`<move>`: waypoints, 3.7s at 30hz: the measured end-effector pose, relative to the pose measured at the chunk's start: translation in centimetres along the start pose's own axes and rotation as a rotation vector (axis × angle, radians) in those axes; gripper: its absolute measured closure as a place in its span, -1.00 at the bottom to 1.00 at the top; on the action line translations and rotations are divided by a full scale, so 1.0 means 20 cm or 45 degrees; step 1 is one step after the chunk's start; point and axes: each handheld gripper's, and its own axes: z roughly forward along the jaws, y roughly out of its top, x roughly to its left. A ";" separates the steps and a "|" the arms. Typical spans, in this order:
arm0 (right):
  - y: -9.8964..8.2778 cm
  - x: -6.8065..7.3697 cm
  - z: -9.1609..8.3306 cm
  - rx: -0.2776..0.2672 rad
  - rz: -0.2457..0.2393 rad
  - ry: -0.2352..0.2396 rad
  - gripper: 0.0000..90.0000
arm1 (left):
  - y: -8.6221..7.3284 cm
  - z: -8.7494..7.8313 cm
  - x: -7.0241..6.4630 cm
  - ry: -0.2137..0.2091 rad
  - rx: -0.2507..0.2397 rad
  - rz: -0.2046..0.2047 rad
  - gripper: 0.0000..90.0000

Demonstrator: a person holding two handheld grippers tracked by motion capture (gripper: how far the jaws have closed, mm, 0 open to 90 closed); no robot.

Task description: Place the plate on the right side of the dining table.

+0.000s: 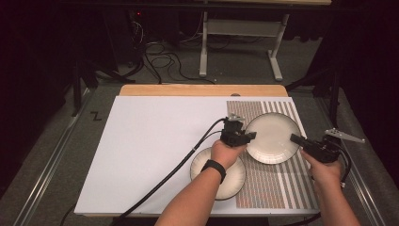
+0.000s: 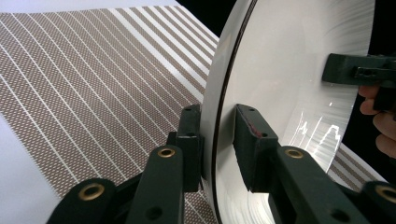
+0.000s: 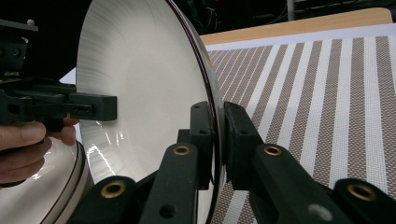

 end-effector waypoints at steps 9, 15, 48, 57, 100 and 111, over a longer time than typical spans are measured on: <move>-0.02 -0.02 0.00 0.005 0.011 -0.014 0.89 | -0.01 0.03 0.00 0.025 0.047 0.015 0.60; -0.04 -0.03 0.01 0.014 0.014 -0.022 0.89 | -0.02 0.05 -0.01 0.043 0.077 0.014 0.61; -0.13 -0.06 -0.01 0.038 0.022 -0.058 0.88 | -0.03 0.10 -0.04 0.089 0.164 -0.002 0.64; -0.13 -0.08 -0.02 0.049 0.000 -0.056 0.90 | -0.02 0.11 -0.04 0.106 0.162 0.000 0.62; -0.13 -0.04 -0.01 0.062 -0.022 -0.129 0.89 | -0.02 -0.37 -0.04 0.189 -0.018 0.219 -0.93; -0.12 -0.04 0.00 0.072 0.003 -0.148 0.88 | -0.20 -0.74 0.10 0.244 -0.081 0.225 -1.00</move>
